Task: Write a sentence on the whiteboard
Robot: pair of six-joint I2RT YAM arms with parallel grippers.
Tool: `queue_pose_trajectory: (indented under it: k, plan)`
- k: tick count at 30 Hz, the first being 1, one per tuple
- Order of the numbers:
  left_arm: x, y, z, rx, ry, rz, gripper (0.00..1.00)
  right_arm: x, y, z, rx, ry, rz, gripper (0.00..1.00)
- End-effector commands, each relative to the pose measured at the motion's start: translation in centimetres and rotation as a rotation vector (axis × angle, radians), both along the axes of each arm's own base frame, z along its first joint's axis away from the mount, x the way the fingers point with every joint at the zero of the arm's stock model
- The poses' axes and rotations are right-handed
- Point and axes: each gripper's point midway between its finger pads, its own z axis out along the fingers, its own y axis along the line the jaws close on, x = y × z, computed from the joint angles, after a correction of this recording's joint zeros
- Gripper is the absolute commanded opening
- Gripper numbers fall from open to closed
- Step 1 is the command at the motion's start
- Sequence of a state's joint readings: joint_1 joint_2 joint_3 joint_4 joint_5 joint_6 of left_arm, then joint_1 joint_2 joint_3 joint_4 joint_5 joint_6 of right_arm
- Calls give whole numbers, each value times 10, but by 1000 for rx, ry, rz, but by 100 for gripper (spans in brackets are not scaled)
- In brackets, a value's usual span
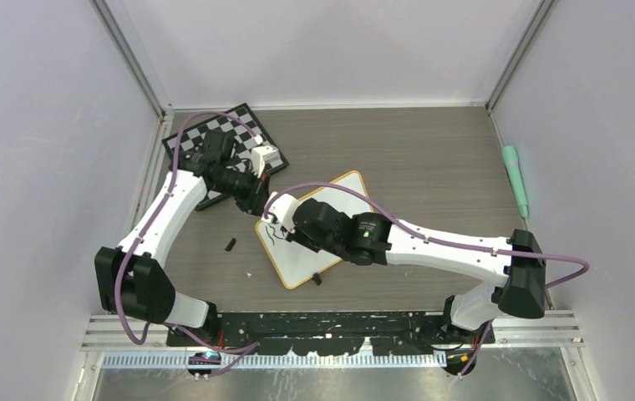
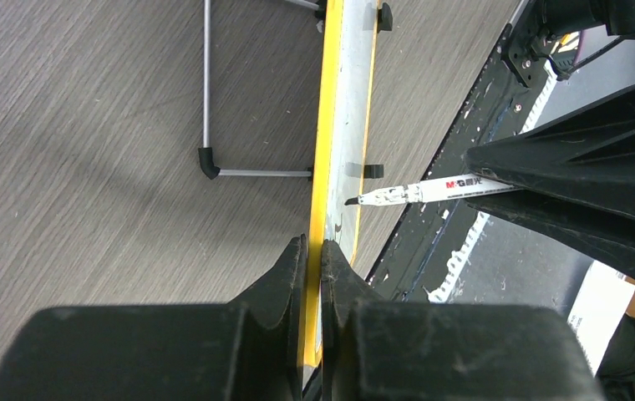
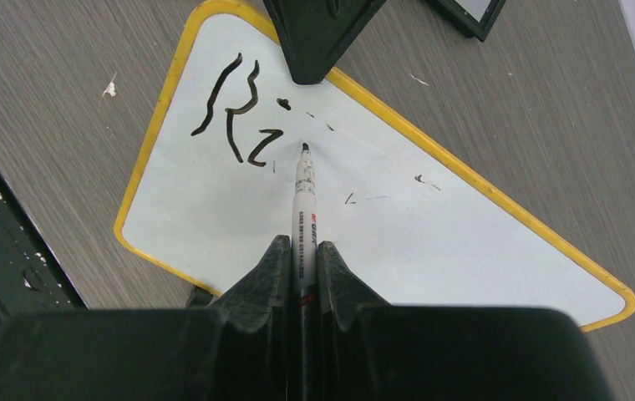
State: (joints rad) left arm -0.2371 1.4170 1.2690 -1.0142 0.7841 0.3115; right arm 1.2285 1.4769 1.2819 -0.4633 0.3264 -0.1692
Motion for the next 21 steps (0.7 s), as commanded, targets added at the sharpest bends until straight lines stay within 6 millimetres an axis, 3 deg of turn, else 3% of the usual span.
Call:
queue_pose_trajectory:
  k: [1, 21]
  plan:
    - [5, -1, 1, -8, -31, 7, 0, 7, 5, 8, 46, -21, -32, 0]
    - [6, 0, 1, -3, -53, 7, 0, 11, 15, 6, 35, -22, -35, 0]
